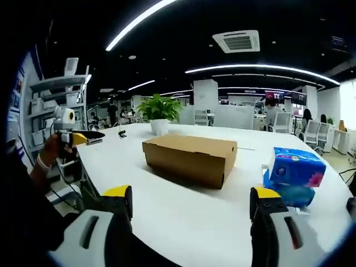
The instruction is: Operate the shoe box by opening the lid, removing the specified soft item, and placing it in the target area until the item is outside and the box remains undamaged.
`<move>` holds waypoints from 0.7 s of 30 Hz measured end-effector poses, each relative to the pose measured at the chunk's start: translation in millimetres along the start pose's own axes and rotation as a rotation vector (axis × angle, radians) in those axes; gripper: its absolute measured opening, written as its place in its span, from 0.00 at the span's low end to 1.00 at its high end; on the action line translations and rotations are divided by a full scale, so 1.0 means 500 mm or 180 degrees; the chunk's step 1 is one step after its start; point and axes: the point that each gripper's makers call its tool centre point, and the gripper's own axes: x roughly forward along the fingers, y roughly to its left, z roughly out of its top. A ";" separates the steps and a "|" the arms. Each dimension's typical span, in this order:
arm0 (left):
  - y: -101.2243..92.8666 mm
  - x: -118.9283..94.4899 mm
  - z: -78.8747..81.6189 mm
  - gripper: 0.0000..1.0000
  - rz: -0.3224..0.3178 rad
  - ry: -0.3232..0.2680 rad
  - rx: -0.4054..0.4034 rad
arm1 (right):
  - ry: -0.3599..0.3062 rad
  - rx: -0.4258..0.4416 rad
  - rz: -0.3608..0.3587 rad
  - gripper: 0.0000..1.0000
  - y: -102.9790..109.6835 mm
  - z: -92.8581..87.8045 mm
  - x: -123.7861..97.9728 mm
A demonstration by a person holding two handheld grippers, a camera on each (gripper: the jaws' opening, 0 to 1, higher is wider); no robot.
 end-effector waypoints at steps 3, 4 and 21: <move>0.001 0.003 -0.015 0.99 0.0016 0.0100 0.0003 | -0.0002 0.0011 0.0018 0.89 0.012 -0.005 -0.015; 0.003 -0.001 -0.020 0.99 0.0043 0.0099 -0.0048 | -0.0013 0.0018 0.0024 0.89 0.016 -0.003 -0.016; -0.020 -0.035 -0.028 0.99 0.0211 0.0084 0.0107 | 0.0012 0.0094 0.0092 0.86 0.051 -0.020 -0.005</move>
